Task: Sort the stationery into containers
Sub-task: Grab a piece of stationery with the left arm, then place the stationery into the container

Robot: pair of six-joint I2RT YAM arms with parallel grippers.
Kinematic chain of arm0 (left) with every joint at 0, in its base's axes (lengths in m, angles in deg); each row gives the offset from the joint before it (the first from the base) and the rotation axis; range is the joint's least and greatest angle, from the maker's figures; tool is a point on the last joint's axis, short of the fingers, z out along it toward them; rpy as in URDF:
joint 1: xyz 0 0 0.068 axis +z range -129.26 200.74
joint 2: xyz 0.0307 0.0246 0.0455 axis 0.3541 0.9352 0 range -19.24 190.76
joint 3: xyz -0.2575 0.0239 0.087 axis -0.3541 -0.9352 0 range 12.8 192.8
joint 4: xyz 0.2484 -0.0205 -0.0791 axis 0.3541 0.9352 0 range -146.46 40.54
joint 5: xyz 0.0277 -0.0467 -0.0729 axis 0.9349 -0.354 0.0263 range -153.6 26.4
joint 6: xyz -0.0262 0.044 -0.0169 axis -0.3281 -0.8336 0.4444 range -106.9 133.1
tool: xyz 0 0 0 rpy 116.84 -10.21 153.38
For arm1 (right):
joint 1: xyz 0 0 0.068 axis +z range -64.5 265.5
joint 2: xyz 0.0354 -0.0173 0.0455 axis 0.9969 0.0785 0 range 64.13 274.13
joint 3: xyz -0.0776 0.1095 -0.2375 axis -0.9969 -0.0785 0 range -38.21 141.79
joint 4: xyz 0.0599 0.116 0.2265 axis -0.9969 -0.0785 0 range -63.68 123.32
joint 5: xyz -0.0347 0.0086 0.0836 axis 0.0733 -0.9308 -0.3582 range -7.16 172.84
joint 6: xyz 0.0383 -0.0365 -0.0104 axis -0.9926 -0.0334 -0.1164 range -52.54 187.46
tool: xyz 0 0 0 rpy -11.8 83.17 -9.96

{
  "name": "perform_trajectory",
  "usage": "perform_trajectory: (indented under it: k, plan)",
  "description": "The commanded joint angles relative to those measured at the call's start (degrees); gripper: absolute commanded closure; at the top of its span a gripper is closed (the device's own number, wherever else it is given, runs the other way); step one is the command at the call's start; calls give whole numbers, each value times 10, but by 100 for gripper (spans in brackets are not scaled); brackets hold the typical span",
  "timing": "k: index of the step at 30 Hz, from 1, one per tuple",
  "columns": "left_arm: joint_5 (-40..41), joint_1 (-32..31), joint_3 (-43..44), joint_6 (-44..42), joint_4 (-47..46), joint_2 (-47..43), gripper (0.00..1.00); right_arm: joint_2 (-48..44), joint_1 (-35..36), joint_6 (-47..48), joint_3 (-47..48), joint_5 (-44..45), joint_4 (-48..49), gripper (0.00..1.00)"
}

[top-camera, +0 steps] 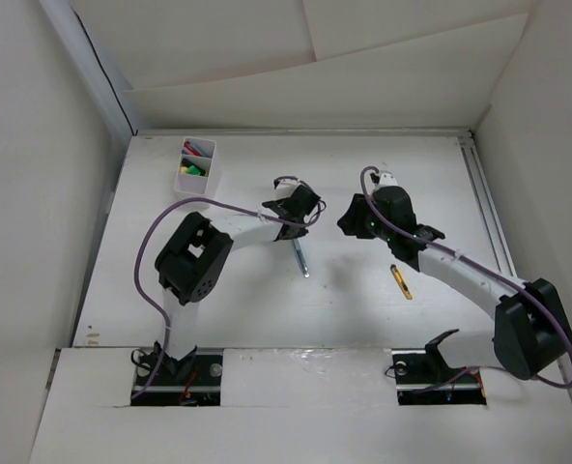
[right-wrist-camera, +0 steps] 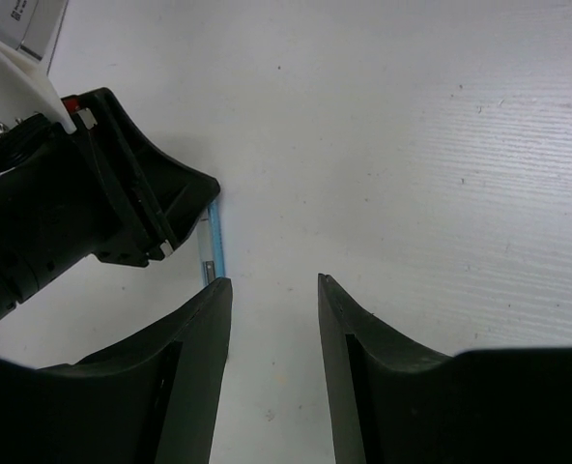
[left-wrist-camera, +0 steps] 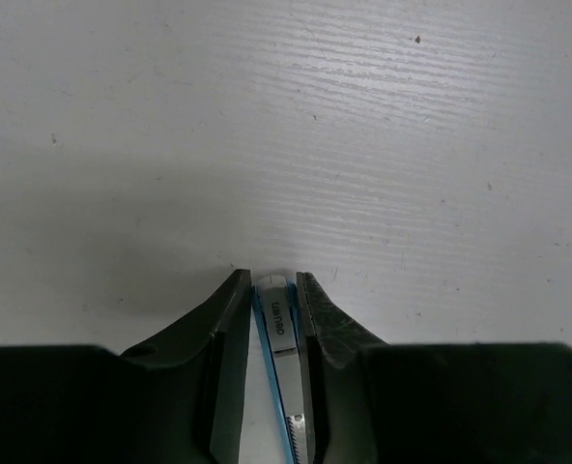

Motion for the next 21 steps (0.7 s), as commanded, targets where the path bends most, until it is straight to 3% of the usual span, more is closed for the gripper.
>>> perform_trajectory:
  k: [1,8,12,16,21]
  plan:
    - [-4,21,-9,5,15,-76,100,-26,-3,5,-2,-7,29,53]
    - [-4,138,-37,18,2,-206,100,-44,-3,0,-8,-17,29,53]
    - [67,216,-34,52,9,-247,100,-44,2,0,-8,-22,29,53]
    - [100,279,30,57,49,-231,100,-51,9,0,-8,-13,29,53]
    - [231,315,221,23,190,-136,100,-64,15,0,-8,-13,29,53]
